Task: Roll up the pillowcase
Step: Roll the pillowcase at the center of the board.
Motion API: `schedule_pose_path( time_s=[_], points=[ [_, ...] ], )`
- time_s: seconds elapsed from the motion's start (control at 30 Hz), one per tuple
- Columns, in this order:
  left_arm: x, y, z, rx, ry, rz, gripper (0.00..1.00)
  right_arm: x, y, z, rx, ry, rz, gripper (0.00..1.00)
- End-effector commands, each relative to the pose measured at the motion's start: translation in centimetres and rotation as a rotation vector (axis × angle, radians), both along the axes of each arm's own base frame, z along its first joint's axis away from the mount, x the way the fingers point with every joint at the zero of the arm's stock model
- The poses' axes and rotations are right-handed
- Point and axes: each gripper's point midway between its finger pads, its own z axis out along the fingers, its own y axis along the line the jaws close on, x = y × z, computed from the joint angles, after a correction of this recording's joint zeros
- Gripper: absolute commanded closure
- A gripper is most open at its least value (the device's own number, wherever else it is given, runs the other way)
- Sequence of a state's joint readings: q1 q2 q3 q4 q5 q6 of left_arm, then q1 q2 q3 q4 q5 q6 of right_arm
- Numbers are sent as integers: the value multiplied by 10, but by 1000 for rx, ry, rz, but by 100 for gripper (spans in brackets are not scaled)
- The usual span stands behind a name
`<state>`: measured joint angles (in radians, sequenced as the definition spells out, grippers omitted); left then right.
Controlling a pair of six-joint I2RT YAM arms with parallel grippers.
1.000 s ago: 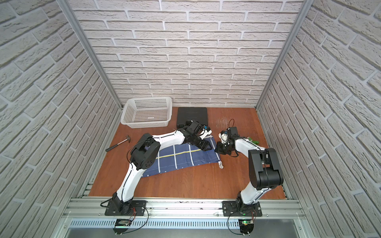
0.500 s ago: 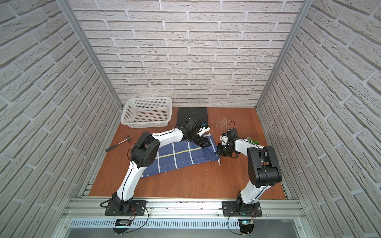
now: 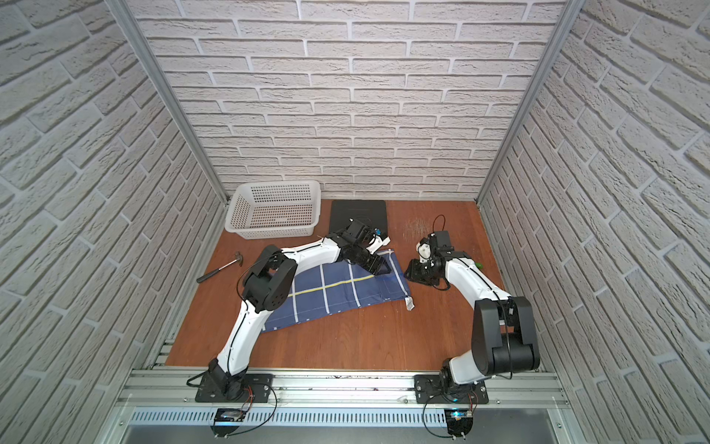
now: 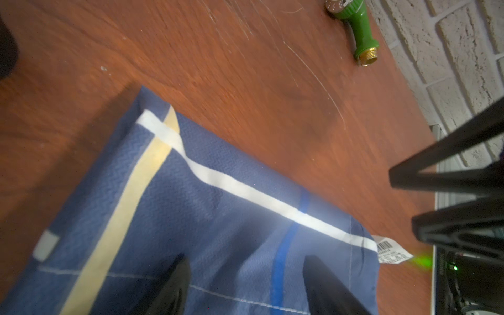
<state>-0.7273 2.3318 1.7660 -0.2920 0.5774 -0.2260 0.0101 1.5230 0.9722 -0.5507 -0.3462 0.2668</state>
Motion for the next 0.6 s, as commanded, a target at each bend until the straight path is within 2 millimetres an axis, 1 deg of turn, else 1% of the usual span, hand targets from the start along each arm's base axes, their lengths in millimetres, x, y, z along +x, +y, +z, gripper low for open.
schedule_pose_path(
  time_s=[0.0,0.13,0.27,0.37,0.47,0.53,0.57],
  points=[
    [-5,12,-13,53,30,-11,30,26,8,-3,35,-34,73,52],
    [-4,9,-10,46,12,-19,30,47,17,-19,90,3,101,50],
    [-3,9,-12,49,9,-23,30,54,16,-34,79,45,124,50],
    [-7,9,-15,51,18,-33,30,49,20,-42,105,90,154,49],
    [-9,10,-18,59,20,-44,30,40,15,-54,94,134,158,48],
    [-10,11,-18,58,23,-46,30,35,17,-61,143,153,152,48],
    [-10,12,-20,62,27,-46,30,34,21,-63,176,161,154,48]
  ],
)
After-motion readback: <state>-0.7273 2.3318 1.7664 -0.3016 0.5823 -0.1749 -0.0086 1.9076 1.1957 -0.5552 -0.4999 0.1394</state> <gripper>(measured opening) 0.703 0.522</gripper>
